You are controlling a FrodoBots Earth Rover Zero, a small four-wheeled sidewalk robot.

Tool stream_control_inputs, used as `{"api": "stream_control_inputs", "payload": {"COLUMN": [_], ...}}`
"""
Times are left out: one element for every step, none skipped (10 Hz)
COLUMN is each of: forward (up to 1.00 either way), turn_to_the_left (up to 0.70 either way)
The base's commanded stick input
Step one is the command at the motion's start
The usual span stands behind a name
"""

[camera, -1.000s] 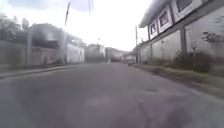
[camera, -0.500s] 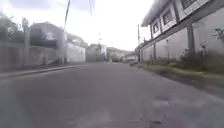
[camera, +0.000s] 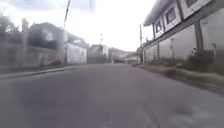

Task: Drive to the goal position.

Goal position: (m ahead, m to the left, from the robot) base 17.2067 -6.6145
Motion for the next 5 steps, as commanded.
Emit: {"api": "stream_control_inputs", "payload": {"forward": [1.0, 1.0, 1.0, 1.0, 1.0], "turn_to_the_left": [-0.4, -0.4, -0.4, -0.1, 0.0]}}
